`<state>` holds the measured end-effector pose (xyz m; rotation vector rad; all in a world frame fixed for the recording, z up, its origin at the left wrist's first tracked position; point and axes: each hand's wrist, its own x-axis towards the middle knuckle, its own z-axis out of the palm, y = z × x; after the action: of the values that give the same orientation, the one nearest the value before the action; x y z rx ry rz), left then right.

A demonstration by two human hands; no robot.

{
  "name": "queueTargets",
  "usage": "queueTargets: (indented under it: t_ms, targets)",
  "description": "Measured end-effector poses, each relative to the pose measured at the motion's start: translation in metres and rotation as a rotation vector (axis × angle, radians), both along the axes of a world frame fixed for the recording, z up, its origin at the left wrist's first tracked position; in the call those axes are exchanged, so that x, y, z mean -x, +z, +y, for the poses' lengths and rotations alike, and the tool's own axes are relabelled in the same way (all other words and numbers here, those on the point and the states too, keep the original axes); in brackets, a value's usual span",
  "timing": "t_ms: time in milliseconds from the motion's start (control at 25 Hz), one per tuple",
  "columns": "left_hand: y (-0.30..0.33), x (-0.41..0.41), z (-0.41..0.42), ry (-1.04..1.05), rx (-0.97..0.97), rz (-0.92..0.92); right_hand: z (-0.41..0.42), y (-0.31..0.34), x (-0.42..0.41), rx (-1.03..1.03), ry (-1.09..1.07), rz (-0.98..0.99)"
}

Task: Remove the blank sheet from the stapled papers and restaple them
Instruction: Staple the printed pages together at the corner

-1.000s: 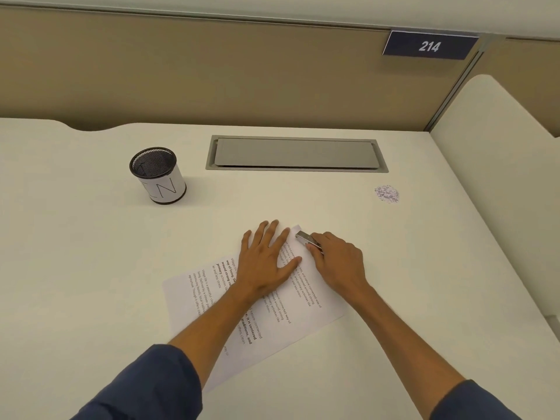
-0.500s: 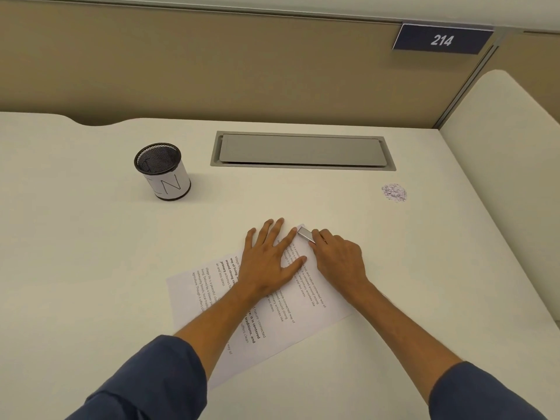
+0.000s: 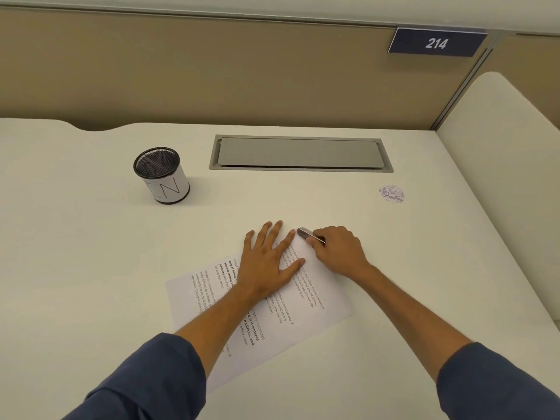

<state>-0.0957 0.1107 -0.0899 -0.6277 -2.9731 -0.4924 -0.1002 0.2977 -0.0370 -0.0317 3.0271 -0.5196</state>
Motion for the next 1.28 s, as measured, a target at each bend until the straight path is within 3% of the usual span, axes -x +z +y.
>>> queueTargets:
  t_ms: [440, 640, 840, 1040, 1280]
  targets:
    - [-0.002, -0.003, 0.001, -0.007, -0.040, 0.078, 0.009, 0.018, 0.016, 0.708, -0.277, -0.423]
    - [-0.001, -0.003, 0.001, -0.005, -0.043, 0.056, 0.010, 0.017, 0.005, 0.665, -0.218, -0.388]
    - [0.000, -0.003, 0.002, -0.002, -0.044, 0.050, 0.014, 0.016, -0.004, 0.907, -0.378, -0.340]
    - [0.000, -0.003, 0.003, 0.004, -0.064, 0.056, 0.012, 0.018, 0.001, 0.983, -0.481, -0.283]
    - [0.000, -0.003, 0.003, 0.010, -0.077, 0.056, -0.017, 0.022, 0.046, 0.711, -0.498, -0.061]
